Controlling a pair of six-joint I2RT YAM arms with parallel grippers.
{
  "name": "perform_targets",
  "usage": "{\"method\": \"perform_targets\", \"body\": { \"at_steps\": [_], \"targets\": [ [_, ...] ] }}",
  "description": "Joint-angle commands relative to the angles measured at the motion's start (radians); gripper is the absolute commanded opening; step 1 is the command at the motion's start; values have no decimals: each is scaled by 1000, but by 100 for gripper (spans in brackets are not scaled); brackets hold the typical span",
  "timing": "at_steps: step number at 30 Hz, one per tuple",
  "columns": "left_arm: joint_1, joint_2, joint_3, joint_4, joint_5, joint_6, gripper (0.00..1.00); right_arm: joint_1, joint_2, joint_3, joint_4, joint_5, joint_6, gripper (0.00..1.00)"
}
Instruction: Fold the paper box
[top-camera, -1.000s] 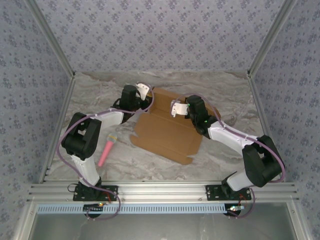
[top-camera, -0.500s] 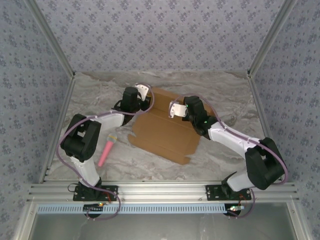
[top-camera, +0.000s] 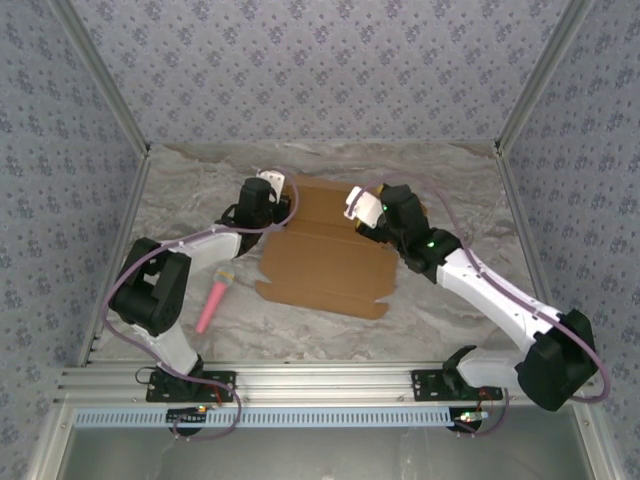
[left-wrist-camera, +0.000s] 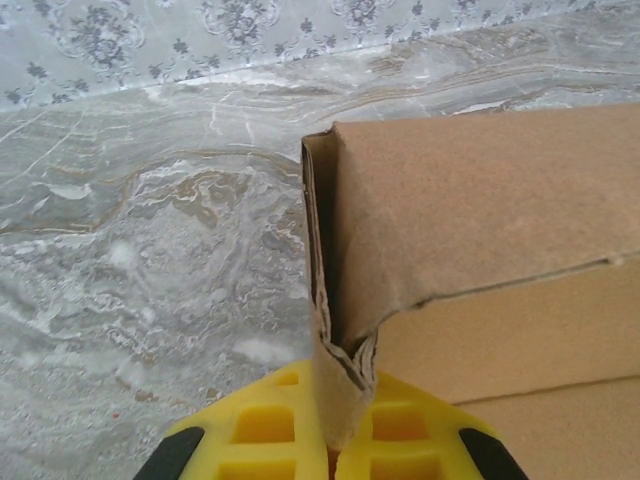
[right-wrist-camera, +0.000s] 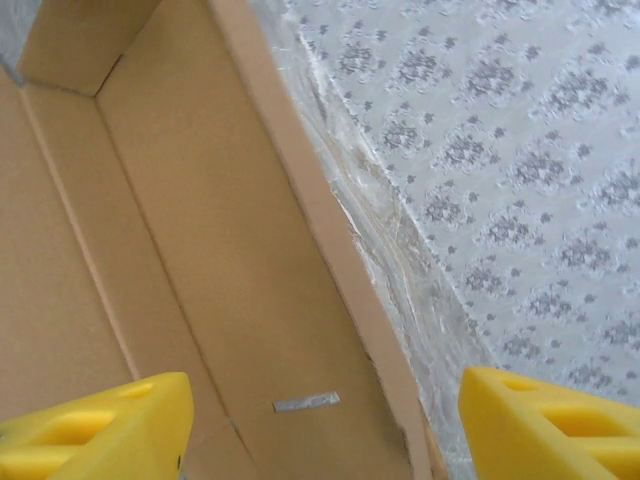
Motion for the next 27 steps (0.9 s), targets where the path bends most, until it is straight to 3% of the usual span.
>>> {"method": "perform_targets", "body": {
  "at_steps": [1,7,19,27],
  "targets": [
    [-1,-48,-24,6,-23,-53,0,-48,-18,91,-198,-4,295,74],
    [-4,-63,-41,3,-31,-58,0,-161,50,223,-295,-110,530,76],
    [-5,-86,-50,0,-35,-59,0,-202,320,415,-366,-115,760,77],
    [-5,-79,-48,6,-32,-65,0,-207,380,389,-362,-184,915,75]
  ]
}}
